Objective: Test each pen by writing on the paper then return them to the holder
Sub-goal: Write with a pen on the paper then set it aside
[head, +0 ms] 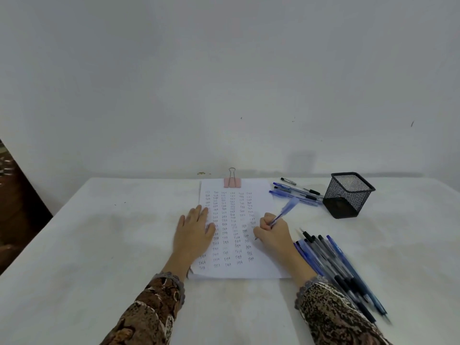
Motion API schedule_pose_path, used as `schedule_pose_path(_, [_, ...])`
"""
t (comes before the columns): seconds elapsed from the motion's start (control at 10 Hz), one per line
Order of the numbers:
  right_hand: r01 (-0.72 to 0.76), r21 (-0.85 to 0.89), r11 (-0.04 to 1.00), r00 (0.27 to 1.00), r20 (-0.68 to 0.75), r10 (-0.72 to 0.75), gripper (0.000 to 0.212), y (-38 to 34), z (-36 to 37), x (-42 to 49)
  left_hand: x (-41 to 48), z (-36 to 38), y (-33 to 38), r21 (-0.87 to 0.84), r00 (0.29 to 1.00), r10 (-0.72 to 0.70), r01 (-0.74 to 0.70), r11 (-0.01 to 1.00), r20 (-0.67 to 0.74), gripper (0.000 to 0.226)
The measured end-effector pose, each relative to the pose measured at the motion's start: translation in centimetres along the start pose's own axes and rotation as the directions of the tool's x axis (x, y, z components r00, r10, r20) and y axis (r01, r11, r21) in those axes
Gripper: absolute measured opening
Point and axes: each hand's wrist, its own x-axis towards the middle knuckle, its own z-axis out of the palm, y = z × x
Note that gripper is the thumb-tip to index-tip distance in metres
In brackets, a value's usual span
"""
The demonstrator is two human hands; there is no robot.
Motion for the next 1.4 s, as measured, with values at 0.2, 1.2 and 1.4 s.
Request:
schedule_pose_path(0.2, [0.008, -0.006, 1.000, 1.000, -0.006, -0.008, 0.052, 0.04, 0.11, 0.07, -0.15, -0.01, -0.16, -0.030, 1.000, -0.003, 0.003, 1.000, -0.005, 0.054])
schedule_pose_path(1.2, [0.051, -0.075, 0.996, 0.997, -0.053, -0.055, 0.052, 0.61, -0.12, 0.46, -0.13, 0.06, -0.41, -0.062, 1.000, 0.003, -0.004, 0.998, -0.011, 0.054])
schedule_pose_path(1.4, [0.045, -0.079, 0.996, 0.997, -0.051, -0.049, 0.054, 0.64, -0.26, 0.51, -0.10, 0.10, -0.36, -0.074, 0.999, 0.011, -0.013, 0.997, -0.030, 0.053])
